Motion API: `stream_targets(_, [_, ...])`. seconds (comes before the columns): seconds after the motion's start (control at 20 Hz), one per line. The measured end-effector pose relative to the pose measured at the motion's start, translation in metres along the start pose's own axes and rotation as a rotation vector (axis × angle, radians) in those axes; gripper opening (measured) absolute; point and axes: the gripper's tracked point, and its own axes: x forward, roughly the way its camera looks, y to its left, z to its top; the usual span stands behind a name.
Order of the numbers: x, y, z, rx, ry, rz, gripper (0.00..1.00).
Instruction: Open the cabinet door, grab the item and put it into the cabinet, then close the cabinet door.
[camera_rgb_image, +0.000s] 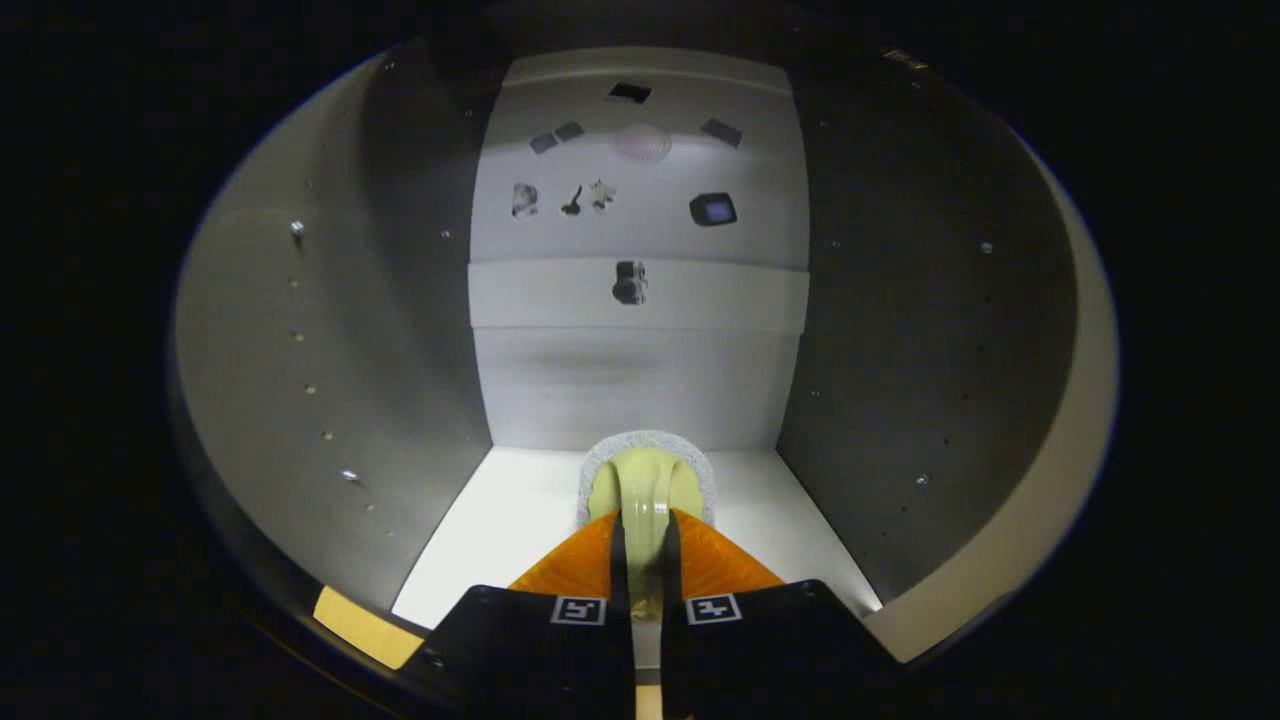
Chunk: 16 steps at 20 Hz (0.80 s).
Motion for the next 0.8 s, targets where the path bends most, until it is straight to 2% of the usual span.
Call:
stream_targets(0.25, [0.031,0.006,-0.005,-0.027,0.027,0.001,0.16])
stream_targets(0.35, [0.039,-0.001,0.0,-0.016,0.016,-0.024,0.2])
stream_targets(0.4, [0.044,-0.004,0.0,-0.011,0.015,-0.03,0.26])
stream_targets(0.65, [0.06,-0.003,-0.009,0.01,0.039,-0.006,0.3])
stream_targets(0.8, [0.054,0.003,0.002,-0.002,-0.002,0.021,0.32])
